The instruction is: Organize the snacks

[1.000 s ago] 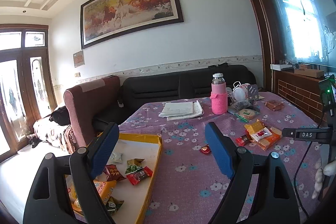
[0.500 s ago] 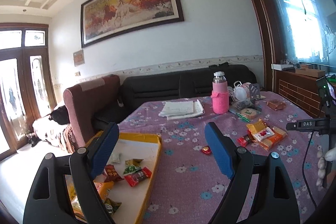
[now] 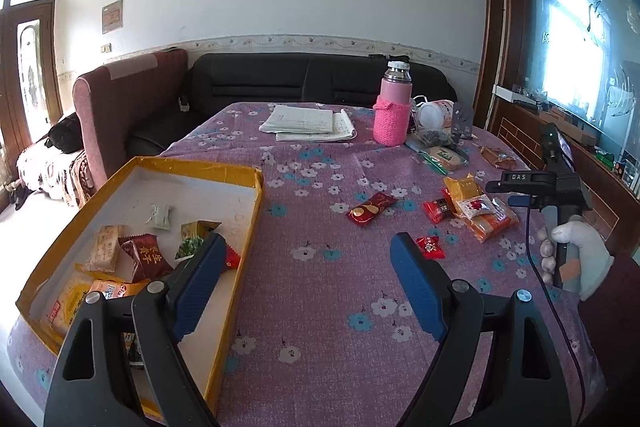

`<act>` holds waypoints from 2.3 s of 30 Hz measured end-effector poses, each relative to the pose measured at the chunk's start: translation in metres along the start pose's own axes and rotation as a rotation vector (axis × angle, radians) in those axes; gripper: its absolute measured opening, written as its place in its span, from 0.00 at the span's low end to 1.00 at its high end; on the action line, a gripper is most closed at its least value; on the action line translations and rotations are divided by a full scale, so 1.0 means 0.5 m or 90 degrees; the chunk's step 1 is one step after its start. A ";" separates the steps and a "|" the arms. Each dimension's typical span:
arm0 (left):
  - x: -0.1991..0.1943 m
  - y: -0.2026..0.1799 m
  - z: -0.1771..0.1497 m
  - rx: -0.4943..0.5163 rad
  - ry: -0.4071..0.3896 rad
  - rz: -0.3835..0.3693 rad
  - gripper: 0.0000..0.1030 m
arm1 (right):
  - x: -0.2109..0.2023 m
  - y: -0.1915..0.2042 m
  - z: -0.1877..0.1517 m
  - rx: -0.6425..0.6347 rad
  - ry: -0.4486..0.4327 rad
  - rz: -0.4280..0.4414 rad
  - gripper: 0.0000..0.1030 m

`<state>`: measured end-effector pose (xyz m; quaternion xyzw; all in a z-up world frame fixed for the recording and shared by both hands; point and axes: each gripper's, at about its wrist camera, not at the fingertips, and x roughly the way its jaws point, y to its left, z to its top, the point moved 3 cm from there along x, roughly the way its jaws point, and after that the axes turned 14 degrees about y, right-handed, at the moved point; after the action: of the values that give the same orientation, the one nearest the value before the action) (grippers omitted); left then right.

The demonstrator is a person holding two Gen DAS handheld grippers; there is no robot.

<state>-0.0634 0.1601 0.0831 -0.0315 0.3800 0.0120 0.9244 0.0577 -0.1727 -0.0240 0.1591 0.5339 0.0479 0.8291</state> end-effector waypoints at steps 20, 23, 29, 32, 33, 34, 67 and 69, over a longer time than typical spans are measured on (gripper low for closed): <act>0.036 0.004 -0.008 -0.012 0.048 -0.045 0.82 | -0.025 0.278 -0.163 -0.361 0.105 0.081 0.60; 0.046 0.007 -0.009 -0.019 0.077 -0.072 0.82 | -0.010 0.328 -0.186 -0.420 0.109 0.078 0.64; 0.066 0.003 -0.001 0.011 0.125 -0.099 0.82 | 0.035 0.366 -0.234 -0.481 0.116 0.029 0.35; 0.100 -0.022 0.003 0.037 0.179 -0.140 0.82 | 0.032 0.359 -0.234 -0.459 0.116 0.039 0.28; 0.118 -0.036 0.004 0.046 0.201 -0.156 0.82 | 0.029 0.353 -0.234 -0.449 0.116 0.043 0.27; 0.129 -0.046 0.004 0.054 0.212 -0.162 0.82 | 0.031 0.350 -0.232 -0.442 0.112 0.046 0.26; 0.112 -0.010 0.035 0.039 0.195 -0.194 0.20 | -0.100 0.365 -0.267 -0.382 0.062 0.169 0.21; 0.080 0.046 0.049 0.008 0.176 -0.170 0.21 | -0.104 0.394 -0.274 -0.396 0.062 0.180 0.21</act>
<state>-0.0190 0.1848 0.0711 -0.0771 0.4956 -0.1178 0.8571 -0.0702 0.0296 0.0314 -0.0314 0.5053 0.3302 0.7967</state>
